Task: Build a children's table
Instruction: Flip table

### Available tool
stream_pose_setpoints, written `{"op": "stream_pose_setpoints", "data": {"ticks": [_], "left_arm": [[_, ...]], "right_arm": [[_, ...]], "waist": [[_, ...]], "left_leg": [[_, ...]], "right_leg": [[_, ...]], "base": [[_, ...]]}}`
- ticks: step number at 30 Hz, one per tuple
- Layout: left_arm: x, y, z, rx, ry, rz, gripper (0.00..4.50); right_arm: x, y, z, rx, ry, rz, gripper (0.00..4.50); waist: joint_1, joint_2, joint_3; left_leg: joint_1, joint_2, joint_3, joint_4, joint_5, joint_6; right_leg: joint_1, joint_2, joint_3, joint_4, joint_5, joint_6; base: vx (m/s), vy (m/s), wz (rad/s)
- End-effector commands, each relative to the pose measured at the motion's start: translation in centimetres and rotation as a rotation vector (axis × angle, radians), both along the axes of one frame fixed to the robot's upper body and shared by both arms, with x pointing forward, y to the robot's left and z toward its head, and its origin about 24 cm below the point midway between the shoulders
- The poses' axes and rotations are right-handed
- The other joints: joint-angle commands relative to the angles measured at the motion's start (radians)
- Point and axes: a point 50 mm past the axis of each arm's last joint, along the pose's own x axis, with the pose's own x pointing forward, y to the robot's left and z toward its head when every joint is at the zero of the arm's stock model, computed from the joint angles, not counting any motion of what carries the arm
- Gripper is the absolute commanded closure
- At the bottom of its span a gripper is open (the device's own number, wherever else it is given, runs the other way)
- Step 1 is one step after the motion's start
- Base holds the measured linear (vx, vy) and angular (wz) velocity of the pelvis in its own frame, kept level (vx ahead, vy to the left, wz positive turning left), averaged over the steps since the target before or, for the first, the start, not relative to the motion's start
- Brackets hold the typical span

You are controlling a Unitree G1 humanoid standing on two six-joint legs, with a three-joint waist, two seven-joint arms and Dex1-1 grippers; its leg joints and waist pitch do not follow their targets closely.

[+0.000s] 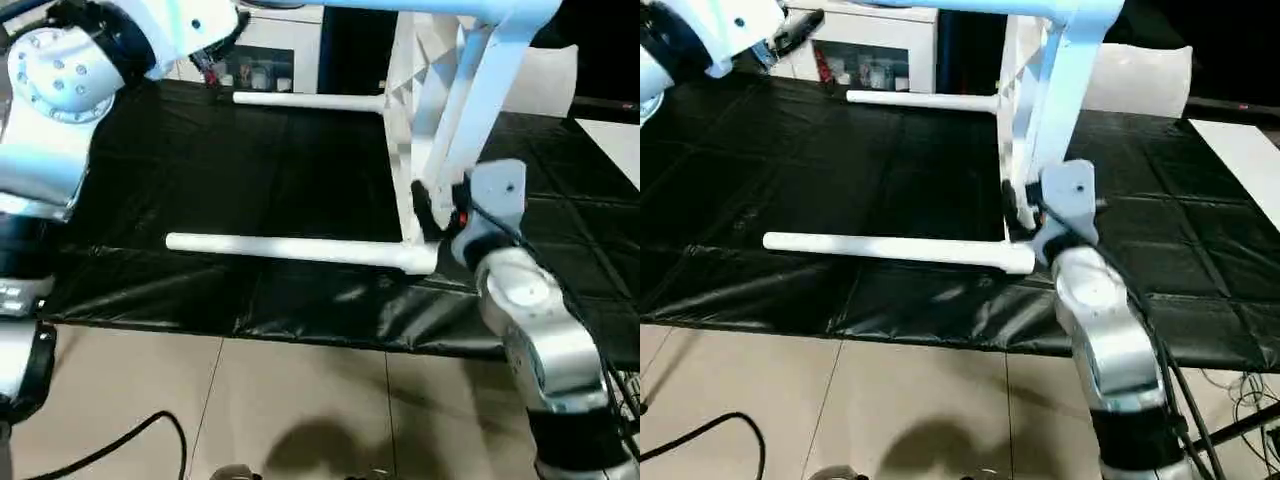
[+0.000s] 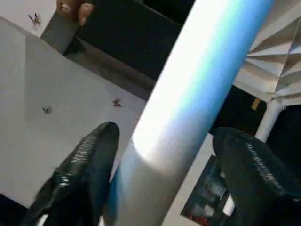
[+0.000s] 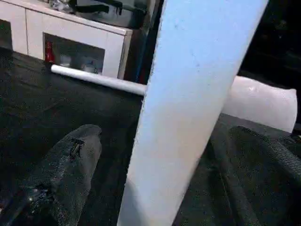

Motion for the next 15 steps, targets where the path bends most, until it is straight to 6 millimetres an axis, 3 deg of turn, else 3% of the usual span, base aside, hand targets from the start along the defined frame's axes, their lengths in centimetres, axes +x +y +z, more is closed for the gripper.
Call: {"op": "stream_pose_setpoints", "data": {"ticks": [1,2,6,9,15], "left_arm": [[0.1,-0.4,0.1,0.016,0.005,-0.011,1.24],[0.2,-0.4,0.2,0.008,0.006,-0.009,1.29],[0.4,-0.2,0.2,-0.041,0.019,-0.006,1.38],[0.6,0.1,0.2,-0.09,0.039,-0.008,1.71],[0.8,0.3,0.2,-0.323,0.14,-0.064,1.9]], "right_arm": [[-0.3,-0.1,0.5,0.017,-0.027,0.005,0.0],[-0.5,0.2,0.6,0.05,-0.025,0.036,0.0],[-1.1,1.1,0.9,0.075,-0.055,0.106,0.0],[-1.3,1.5,1.2,0.053,-0.087,0.131,0.0],[-1.5,2.1,1.5,0.043,-0.122,0.158,0.0]], "waist": [[0.001,0.016,-0.063],[-0.001,0.011,-0.063],[0.002,0.013,-0.063],[0.002,0.014,-0.061],[0.004,0.017,-0.062]], "left_leg": [[0.003,0.066,-0.031,-0.076,-0.118,-0.06],[0.002,0.067,-0.03,-0.076,-0.115,-0.056],[0.0,0.067,-0.031,-0.076,-0.107,-0.05],[0.002,0.066,-0.03,-0.076,-0.116,-0.049],[0.001,0.066,-0.03,-0.075,-0.103,-0.046]], "right_leg": [[0.058,-0.098,0.071,-0.069,-0.175,-0.096],[0.058,-0.098,0.071,-0.07,-0.168,-0.098],[0.058,-0.1,0.07,-0.069,-0.166,-0.1],[0.057,-0.1,0.071,-0.072,-0.182,-0.099],[0.057,-0.1,0.071,-0.069,-0.17,-0.107]], "base": [[0.0,0.0,0.0],[0.0,0.0,0.0],[0.0,0.0,0.0],[0.0,0.0,0.0],[0.0,0.0,0.0]]}}
